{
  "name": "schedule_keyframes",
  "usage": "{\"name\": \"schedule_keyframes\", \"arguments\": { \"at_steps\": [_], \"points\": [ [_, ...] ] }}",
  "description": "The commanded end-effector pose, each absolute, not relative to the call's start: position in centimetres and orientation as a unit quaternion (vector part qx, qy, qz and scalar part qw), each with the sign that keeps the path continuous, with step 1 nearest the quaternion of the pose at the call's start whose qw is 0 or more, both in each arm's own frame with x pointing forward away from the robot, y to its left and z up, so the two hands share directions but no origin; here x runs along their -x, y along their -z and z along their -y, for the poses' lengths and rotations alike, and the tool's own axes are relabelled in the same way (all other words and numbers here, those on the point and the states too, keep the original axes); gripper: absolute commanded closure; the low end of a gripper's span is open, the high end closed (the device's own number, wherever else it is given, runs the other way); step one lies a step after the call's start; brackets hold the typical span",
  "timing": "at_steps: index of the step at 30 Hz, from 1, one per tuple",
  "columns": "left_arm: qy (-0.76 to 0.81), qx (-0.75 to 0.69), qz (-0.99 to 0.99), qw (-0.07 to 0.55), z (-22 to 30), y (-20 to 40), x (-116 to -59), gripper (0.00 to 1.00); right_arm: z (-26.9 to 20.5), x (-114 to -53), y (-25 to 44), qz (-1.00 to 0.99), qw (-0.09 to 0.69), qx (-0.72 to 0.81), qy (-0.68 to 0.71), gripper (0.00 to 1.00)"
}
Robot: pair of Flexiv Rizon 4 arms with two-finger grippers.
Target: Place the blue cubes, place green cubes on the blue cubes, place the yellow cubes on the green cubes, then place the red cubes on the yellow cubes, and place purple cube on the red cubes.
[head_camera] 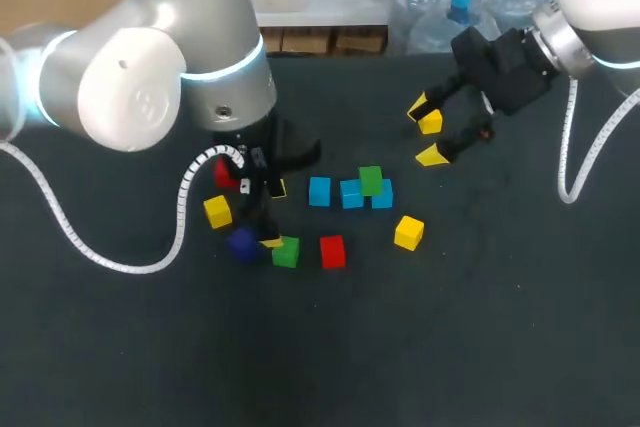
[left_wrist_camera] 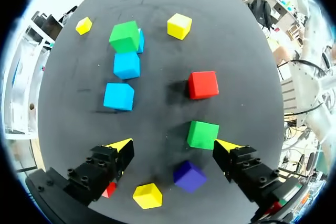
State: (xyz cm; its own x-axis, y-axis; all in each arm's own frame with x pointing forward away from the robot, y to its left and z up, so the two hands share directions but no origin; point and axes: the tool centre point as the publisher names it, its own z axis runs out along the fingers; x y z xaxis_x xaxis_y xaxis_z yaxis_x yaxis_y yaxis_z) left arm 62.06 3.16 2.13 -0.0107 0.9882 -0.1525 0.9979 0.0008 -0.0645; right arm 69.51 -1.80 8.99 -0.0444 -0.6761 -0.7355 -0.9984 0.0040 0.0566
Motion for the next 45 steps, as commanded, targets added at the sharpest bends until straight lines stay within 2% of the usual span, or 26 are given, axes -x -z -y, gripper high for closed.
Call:
{"name": "schedule_keyframes", "arguments": {
  "at_steps": [1,19,45],
  "points": [
    [0.075,-0.694,-0.715,0.027,-2.9,-2.4,-61.4,0.0,1.8,-69.6,-8.9,-0.656,0.267,0.638,-0.303,0.0],
    [0.072,-0.666,-0.741,0.03,-2.8,-1.4,-58.9,0.0,1.8,-69.6,-8.9,-0.656,0.267,0.638,-0.303,0.0],
    [0.09,-0.694,-0.715,-0.001,-2.5,0.1,-59.8,0.0,1.8,-69.6,-8.9,-0.656,0.267,0.638,-0.303,0.0]
  ]
}}
